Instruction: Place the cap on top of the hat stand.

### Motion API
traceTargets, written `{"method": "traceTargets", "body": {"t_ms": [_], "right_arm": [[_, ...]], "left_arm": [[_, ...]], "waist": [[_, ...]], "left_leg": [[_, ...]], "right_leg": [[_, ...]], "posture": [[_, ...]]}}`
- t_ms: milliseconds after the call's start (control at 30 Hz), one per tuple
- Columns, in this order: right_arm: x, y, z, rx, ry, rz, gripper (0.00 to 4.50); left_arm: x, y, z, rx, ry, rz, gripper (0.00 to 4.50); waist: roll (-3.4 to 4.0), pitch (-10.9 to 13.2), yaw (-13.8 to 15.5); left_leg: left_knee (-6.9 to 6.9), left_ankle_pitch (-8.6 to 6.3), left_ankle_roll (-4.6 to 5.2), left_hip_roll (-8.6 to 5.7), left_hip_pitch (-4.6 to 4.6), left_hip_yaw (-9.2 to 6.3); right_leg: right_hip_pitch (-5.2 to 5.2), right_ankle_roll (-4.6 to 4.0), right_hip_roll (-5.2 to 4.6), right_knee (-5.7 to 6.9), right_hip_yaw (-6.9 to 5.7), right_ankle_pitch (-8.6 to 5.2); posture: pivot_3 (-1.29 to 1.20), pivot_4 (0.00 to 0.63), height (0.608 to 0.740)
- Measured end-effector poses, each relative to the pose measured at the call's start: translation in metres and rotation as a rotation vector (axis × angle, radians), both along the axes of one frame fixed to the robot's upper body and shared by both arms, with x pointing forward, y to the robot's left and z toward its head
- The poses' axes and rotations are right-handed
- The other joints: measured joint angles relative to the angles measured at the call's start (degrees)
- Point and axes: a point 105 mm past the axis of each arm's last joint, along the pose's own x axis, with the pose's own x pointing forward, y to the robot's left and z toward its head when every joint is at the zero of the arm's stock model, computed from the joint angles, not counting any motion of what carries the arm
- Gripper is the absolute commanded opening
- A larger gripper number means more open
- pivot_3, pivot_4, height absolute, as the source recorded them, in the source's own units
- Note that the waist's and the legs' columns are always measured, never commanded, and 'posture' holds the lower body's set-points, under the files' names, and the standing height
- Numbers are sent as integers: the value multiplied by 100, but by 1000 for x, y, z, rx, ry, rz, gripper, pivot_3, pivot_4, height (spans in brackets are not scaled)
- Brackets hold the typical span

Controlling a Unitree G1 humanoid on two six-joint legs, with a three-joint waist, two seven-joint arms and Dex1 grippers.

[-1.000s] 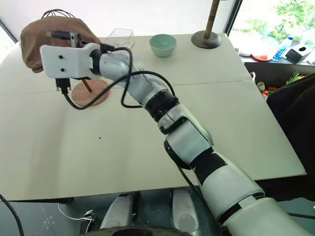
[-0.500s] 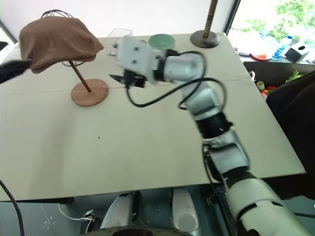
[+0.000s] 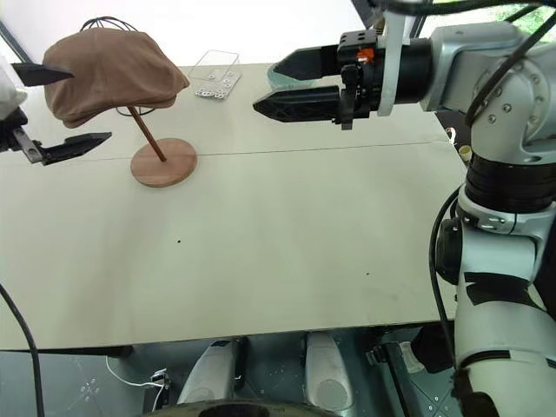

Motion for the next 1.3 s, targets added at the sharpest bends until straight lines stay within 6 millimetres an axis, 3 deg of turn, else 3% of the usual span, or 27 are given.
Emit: {"method": "traceTargets", "body": {"t_ms": [467,567,800,1100,1300], "right_arm": [[10,-11,0,68,23,-76,4447],[9,-10,0,72,24,-74,4500],[8,-7,-1,81,25,-80,4500],[8,-7,-5,89,36,-83,4500],[9,-7,-7,88,40,-89,4500]], "left_arm": [[43,-13,-31,296,-272,140,4500],[47,-13,-35,365,-311,171,3694],[52,-7,-35,424,-366,202,94],[49,-3,-18,405,-478,184,40],[40,9,2,284,-579,158,40]], "waist": [[-1,0,-1],[0,1,3],[0,1,12],[0,1,9],[0,1,12]], "left_leg": [[6,-1,3,-1,-6,-1],[6,-2,4,-1,-5,-2],[7,-2,4,-1,-6,-2],[8,-2,4,-1,-6,-3],[8,-2,4,-1,-6,-3]], "right_leg": [[-4,25,3,7,1,12],[-4,26,3,9,0,11],[-4,26,2,8,0,11],[-4,27,2,9,0,12],[-4,27,1,9,0,12]], "posture": [[0,150,740],[0,150,740],[0,150,740],[0,150,740],[0,150,740]]}}
